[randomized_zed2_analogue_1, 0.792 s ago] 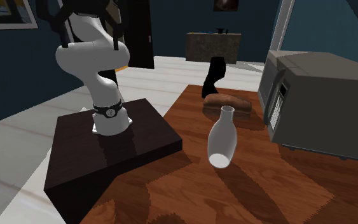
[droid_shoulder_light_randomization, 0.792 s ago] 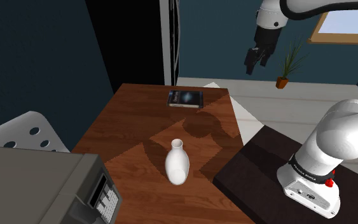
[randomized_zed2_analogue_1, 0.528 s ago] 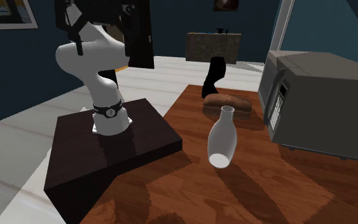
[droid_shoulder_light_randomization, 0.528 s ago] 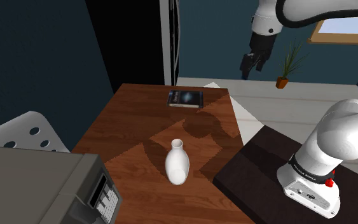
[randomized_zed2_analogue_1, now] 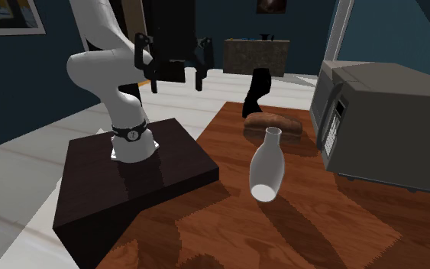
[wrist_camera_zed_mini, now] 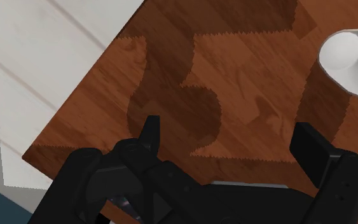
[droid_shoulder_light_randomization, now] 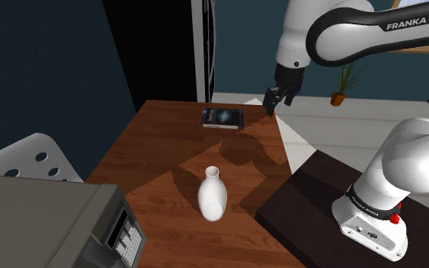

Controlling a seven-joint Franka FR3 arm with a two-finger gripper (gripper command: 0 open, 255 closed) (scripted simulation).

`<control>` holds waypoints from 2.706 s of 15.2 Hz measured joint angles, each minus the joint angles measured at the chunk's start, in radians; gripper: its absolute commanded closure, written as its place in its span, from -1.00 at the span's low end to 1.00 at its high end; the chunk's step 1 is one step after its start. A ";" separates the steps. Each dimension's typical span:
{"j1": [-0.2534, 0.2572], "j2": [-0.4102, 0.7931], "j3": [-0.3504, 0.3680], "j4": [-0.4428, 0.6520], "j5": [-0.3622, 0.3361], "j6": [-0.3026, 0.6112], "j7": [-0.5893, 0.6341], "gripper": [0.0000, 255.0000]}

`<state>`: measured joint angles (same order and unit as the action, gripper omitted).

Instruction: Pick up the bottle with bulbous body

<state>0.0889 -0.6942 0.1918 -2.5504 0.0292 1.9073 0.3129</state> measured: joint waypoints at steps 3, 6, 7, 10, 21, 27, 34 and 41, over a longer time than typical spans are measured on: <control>0.027 0.050 0.061 -0.013 0.036 0.072 0.068 -1.00; 0.045 0.119 0.120 -0.003 0.060 0.141 0.132 -1.00; 0.050 0.143 0.140 -0.003 0.067 0.168 0.155 -1.00; 0.058 0.223 0.200 0.015 0.075 0.242 0.221 -1.00; 0.045 0.588 0.410 0.179 -0.071 0.455 0.537 -1.00; 0.045 0.704 0.432 0.199 -0.176 0.532 0.641 -1.00; 0.047 0.750 0.429 0.192 -0.228 0.574 0.682 1.00; 0.047 0.750 0.429 0.192 -0.228 0.576 0.682 1.00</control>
<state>0.1361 0.0558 0.6211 -2.3586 -0.1993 2.4836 0.9953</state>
